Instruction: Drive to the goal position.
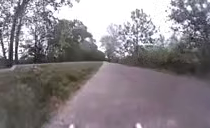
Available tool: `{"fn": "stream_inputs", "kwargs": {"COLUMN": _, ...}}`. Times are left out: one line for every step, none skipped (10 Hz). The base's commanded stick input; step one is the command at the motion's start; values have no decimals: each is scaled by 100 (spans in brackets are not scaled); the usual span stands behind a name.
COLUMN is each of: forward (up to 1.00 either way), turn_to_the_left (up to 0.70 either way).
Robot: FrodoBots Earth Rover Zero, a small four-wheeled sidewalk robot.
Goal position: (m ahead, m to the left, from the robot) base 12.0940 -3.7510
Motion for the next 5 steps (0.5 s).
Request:
{"fn": "stream_inputs", "kwargs": {"forward": 100, "turn_to_the_left": 0}}
{"fn": "stream_inputs", "kwargs": {"forward": 100, "turn_to_the_left": 0}}
{"fn": "stream_inputs", "kwargs": {"forward": 100, "turn_to_the_left": 0}}
{"fn": "stream_inputs", "kwargs": {"forward": 100, "turn_to_the_left": 0}}
{"fn": "stream_inputs", "kwargs": {"forward": 100, "turn_to_the_left": 0}}
